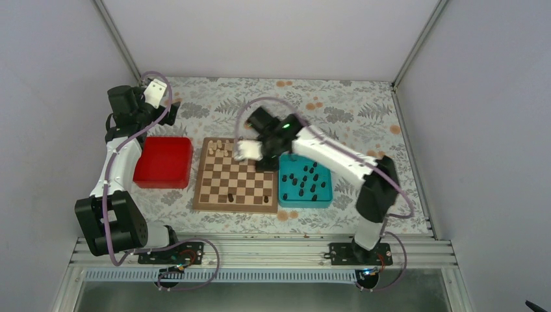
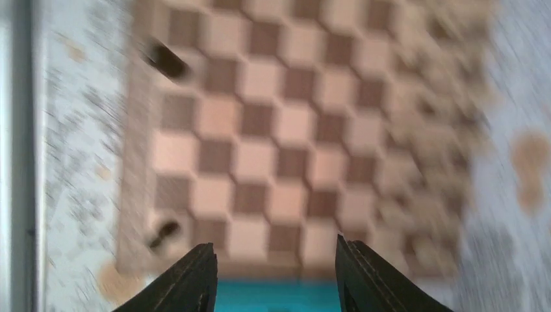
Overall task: Set up the chess pieces on the board
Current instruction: Place the chess piece on the chessboard, then pick up the chess piece from the storage box, then place the chess piece on the chessboard.
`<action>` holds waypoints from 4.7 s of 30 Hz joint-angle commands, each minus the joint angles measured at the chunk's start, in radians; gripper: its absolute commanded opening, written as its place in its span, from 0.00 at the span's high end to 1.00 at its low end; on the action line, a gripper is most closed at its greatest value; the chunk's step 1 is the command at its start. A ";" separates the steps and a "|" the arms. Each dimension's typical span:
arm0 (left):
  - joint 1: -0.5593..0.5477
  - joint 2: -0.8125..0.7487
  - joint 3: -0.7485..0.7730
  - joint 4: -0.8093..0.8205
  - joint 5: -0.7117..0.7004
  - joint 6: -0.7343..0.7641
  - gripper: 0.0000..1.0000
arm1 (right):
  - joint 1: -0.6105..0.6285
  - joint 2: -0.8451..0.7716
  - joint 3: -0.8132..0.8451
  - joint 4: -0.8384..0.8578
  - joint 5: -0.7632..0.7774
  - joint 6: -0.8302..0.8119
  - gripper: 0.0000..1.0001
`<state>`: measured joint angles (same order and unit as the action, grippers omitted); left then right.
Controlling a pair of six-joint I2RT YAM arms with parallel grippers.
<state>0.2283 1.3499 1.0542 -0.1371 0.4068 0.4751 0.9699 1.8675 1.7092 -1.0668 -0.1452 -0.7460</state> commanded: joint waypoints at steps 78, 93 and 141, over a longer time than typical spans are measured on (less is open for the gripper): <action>0.006 -0.018 -0.030 0.052 0.081 -0.063 0.00 | -0.251 -0.148 -0.090 -0.088 0.065 0.031 0.95; 0.009 -0.022 -0.004 0.031 0.058 -0.045 0.00 | -0.011 0.057 -0.009 -0.058 0.018 0.035 0.95; 0.009 0.004 -0.028 0.048 0.067 -0.064 0.00 | 0.052 0.052 -0.250 0.068 -0.058 0.037 0.90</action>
<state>0.2329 1.3510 1.0317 -0.1062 0.4633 0.4080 1.0080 1.9213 1.4616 -1.0046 -0.1936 -0.7059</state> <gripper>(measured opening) 0.999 0.084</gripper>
